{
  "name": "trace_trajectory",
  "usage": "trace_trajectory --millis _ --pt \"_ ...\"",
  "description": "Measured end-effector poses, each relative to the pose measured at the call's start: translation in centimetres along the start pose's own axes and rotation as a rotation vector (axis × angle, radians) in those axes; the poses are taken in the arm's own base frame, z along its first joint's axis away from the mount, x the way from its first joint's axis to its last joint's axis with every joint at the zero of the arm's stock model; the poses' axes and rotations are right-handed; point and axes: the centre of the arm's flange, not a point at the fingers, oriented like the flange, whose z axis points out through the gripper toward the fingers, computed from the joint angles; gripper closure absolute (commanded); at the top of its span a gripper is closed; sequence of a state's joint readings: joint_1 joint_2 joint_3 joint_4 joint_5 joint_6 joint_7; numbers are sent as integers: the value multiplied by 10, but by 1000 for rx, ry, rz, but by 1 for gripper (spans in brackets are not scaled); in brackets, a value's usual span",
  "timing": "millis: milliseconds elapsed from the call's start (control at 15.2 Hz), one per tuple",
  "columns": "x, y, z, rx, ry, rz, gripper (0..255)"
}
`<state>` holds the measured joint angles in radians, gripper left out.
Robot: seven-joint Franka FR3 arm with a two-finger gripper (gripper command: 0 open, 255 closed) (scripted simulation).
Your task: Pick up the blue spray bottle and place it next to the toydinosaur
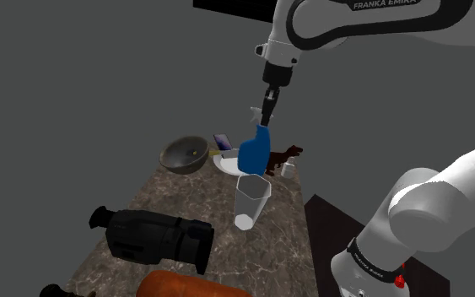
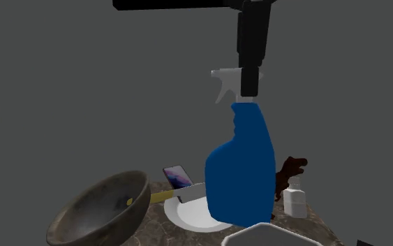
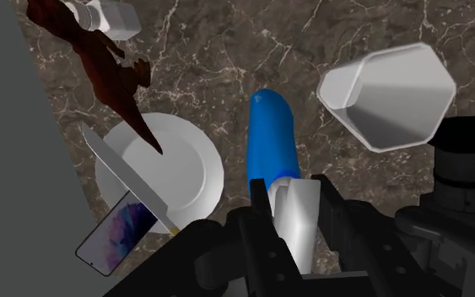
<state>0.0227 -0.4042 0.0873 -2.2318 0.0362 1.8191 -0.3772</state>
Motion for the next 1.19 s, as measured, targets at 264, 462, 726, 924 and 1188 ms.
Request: trace_trajectory --millis 264,462,726,924,1188 --pt "1 -1 20 0 0 0 255" --pt "2 -1 37 0 0 0 255" --pt "1 1 57 0 0 0 255" --pt "2 0 73 0 0 0 255" --pt "2 -1 96 0 0 0 255"
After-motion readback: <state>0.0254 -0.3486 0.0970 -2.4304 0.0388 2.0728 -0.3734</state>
